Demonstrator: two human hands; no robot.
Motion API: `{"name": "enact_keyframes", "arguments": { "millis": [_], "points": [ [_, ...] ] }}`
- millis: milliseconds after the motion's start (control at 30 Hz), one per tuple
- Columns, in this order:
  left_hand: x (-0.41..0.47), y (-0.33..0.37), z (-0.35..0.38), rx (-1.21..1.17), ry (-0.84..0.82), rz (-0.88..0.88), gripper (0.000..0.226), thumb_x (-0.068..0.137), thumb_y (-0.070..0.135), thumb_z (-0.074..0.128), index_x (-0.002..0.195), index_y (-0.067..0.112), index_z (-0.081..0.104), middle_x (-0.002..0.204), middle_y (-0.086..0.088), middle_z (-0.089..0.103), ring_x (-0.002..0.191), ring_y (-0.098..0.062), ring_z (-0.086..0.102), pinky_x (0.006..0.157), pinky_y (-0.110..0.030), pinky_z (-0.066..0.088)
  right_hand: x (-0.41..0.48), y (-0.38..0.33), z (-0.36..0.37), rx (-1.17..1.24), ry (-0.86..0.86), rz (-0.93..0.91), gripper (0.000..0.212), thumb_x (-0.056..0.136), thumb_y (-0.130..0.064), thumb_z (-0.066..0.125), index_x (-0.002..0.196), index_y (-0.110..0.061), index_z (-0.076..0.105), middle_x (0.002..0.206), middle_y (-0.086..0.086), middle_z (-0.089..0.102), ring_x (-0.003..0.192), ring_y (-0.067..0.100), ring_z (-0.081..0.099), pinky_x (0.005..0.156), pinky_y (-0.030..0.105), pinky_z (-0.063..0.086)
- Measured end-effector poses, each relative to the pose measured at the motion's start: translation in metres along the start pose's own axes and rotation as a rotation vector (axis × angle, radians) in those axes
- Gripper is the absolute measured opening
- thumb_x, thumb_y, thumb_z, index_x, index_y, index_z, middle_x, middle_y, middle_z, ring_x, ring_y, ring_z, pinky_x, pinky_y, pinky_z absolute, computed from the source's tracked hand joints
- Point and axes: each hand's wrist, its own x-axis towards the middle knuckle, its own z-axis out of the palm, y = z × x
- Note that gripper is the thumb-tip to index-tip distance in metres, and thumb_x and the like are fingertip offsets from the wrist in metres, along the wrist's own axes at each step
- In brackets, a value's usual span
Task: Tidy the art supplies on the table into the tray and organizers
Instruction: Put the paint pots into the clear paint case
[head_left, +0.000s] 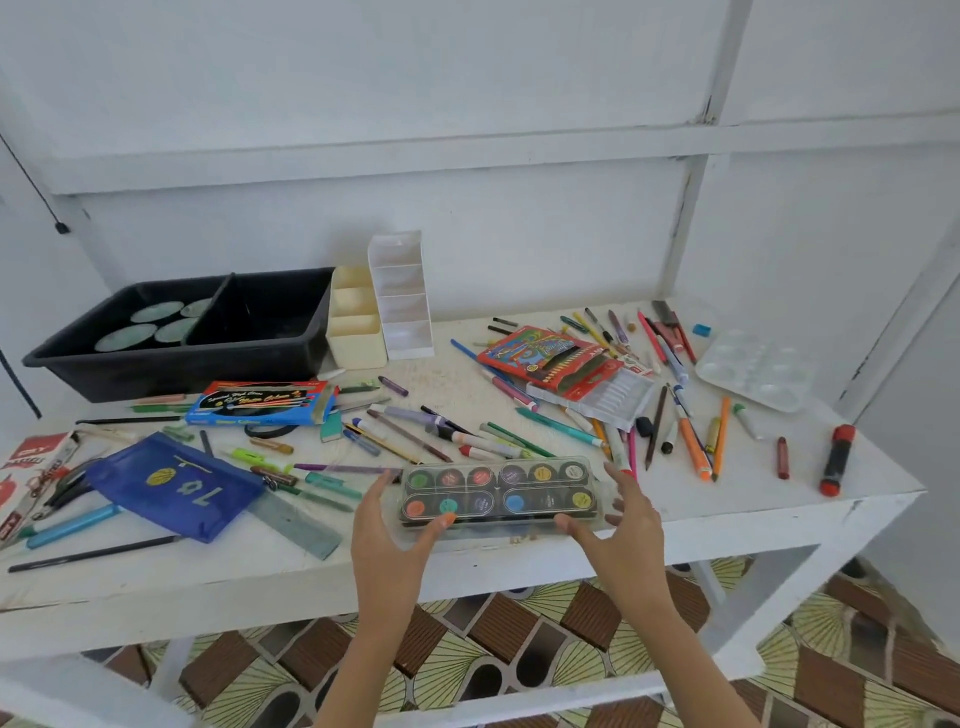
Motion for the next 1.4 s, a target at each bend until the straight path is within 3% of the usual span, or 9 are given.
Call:
{"name": "enact_keyframes", "arguments": {
  "millis": [133, 267, 467, 667, 900, 1033, 1167, 1267, 1400],
  "points": [
    [-0.001, -0.002, 0.004, -0.048, -0.010, -0.011, 0.073, 0.074, 0.024, 0.078, 0.136, 0.027, 0.040, 0.134, 0.011, 0.042, 0.127, -0.010, 0.037, 0.108, -0.037, 0.033, -0.001, -0.005, 0.002, 0.103, 0.033, -0.023, 0.087, 0.068, -0.020, 0.084, 0.140, -0.025, 0.035, 0.121, -0.003, 0.050, 0.113, 0.015, 0.047, 0.091, 0.027, 0.039],
    [0.000, -0.004, 0.006, -0.076, -0.004, -0.011, 0.072, 0.074, 0.020, 0.079, 0.134, 0.030, 0.041, 0.130, 0.011, 0.040, 0.125, -0.011, 0.038, 0.108, -0.036, 0.035, -0.006, -0.001, 0.008, 0.080, 0.058, -0.093, 0.071, 0.074, -0.018, 0.079, 0.134, -0.026, 0.042, 0.128, -0.007, 0.051, 0.119, 0.012, 0.047, 0.099, 0.028, 0.039],
    [0.004, 0.000, 0.005, -0.127, -0.002, -0.037, 0.078, 0.068, 0.012, 0.082, 0.133, 0.029, 0.042, 0.133, 0.002, 0.040, 0.120, -0.010, 0.038, 0.099, -0.028, 0.039, -0.006, -0.004, 0.007, 0.066, 0.057, -0.128, 0.053, 0.075, -0.014, 0.078, 0.115, -0.033, 0.047, 0.107, -0.019, 0.048, 0.110, 0.009, 0.047, 0.096, 0.027, 0.039],
    [0.006, 0.001, 0.005, -0.116, 0.001, -0.037, 0.083, 0.065, 0.012, 0.084, 0.135, 0.028, 0.042, 0.128, -0.008, 0.051, 0.119, -0.020, 0.048, 0.096, -0.028, 0.041, -0.003, -0.002, 0.004, 0.013, 0.022, -0.146, 0.054, 0.076, -0.017, 0.077, 0.118, -0.031, 0.047, 0.113, -0.008, 0.049, 0.107, 0.007, 0.046, 0.092, 0.024, 0.038],
    [0.002, 0.000, 0.005, 0.061, 0.013, 0.052, 0.069, 0.071, 0.022, 0.081, 0.131, 0.028, 0.048, 0.120, 0.006, 0.056, 0.118, -0.012, 0.041, 0.090, -0.025, 0.031, 0.004, -0.001, 0.001, -0.165, -0.014, -0.266, 0.050, 0.076, -0.020, 0.076, 0.119, -0.022, 0.051, 0.112, -0.006, 0.049, 0.110, 0.012, 0.043, 0.094, 0.029, 0.040],
    [0.005, 0.003, -0.001, 0.110, -0.047, 0.113, 0.066, 0.073, 0.025, 0.079, 0.128, 0.035, 0.043, 0.116, 0.012, 0.048, 0.112, -0.003, 0.038, 0.091, -0.023, 0.032, 0.018, -0.002, -0.007, -0.279, -0.099, -0.344, 0.067, 0.074, -0.031, 0.077, 0.131, -0.025, 0.043, 0.118, -0.003, 0.040, 0.111, 0.011, 0.031, 0.100, 0.038, 0.039],
    [0.004, 0.001, -0.001, 0.108, -0.162, 0.131, 0.077, 0.066, 0.025, 0.084, 0.131, 0.030, 0.043, 0.120, 0.007, 0.038, 0.104, 0.015, 0.039, 0.080, 0.005, 0.032, 0.040, -0.004, -0.012, -0.266, -0.396, -0.224, 0.105, 0.065, -0.052, 0.079, 0.147, -0.037, 0.016, 0.141, -0.006, 0.020, 0.133, 0.014, 0.017, 0.110, 0.040, 0.026],
    [0.001, 0.001, 0.003, 0.090, -0.131, 0.133, 0.072, 0.066, 0.016, 0.084, 0.126, 0.030, 0.047, 0.121, 0.002, 0.038, 0.102, 0.004, 0.042, 0.078, 0.006, 0.032, 0.045, -0.001, -0.005, -0.343, -0.389, -0.266, 0.105, 0.061, -0.053, 0.081, 0.146, -0.030, 0.023, 0.140, -0.002, 0.032, 0.134, 0.019, 0.023, 0.110, 0.035, 0.024],
    [-0.006, 0.009, 0.003, 0.030, -0.058, 0.168, 0.060, 0.071, 0.010, 0.079, 0.121, 0.028, 0.052, 0.120, 0.005, 0.041, 0.106, 0.000, 0.045, 0.087, -0.002, 0.037, 0.040, -0.001, -0.015, -0.301, -0.300, -0.328, 0.098, 0.055, -0.048, 0.085, 0.139, -0.023, 0.041, 0.129, -0.003, 0.043, 0.124, 0.012, 0.032, 0.101, 0.023, 0.026]
  ]
}}
